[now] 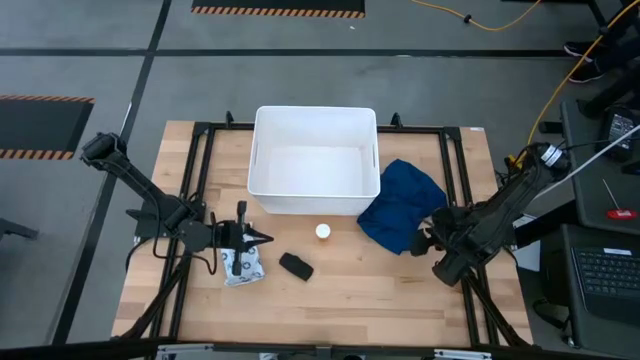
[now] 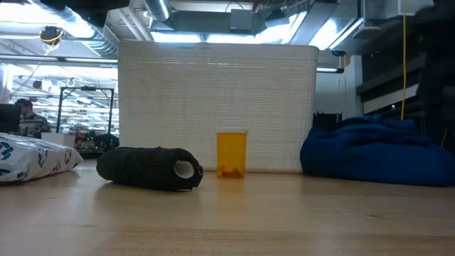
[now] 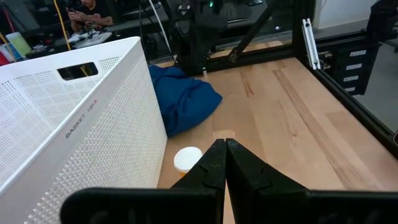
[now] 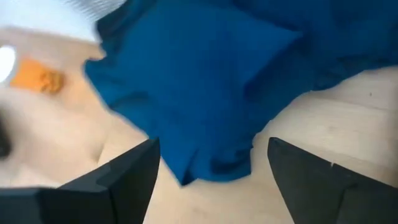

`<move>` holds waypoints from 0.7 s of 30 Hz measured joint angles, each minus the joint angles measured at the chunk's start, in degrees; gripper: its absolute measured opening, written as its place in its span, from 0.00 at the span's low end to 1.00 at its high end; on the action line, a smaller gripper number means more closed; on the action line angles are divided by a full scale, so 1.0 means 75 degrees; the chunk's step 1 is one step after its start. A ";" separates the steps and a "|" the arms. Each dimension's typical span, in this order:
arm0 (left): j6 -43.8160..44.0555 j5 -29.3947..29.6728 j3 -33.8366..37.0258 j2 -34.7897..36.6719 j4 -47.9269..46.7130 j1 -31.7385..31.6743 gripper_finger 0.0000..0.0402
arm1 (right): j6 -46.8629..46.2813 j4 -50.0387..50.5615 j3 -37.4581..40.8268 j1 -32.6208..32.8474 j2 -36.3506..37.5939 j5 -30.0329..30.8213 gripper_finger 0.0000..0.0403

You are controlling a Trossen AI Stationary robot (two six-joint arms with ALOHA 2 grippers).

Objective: Pick & place medical supplies in basket/bin
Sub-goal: Put the blue gown into the white bin

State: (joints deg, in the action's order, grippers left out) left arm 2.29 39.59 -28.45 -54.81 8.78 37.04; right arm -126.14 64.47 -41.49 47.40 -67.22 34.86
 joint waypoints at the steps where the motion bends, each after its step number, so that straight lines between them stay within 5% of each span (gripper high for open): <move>1: 0.0000 0.0000 0.0000 0.0000 0.0000 0.0000 0.01 | -0.0208 -0.0146 0.0207 0.0000 0.0002 0.0057 0.74; 10: 0.0001 0.0000 0.0000 0.0000 0.0000 -0.0001 0.01 | -0.0781 -0.1922 0.1599 -0.0003 -0.0003 0.0201 0.74; 21: -0.0001 0.0003 0.0000 0.0000 -0.0003 -0.0002 0.01 | -0.1167 -0.2075 0.1921 0.0009 -0.0002 0.0793 0.73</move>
State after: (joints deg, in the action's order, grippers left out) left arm 2.28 39.62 -28.45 -54.81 8.75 37.02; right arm -134.89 48.90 -27.08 47.46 -67.24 40.81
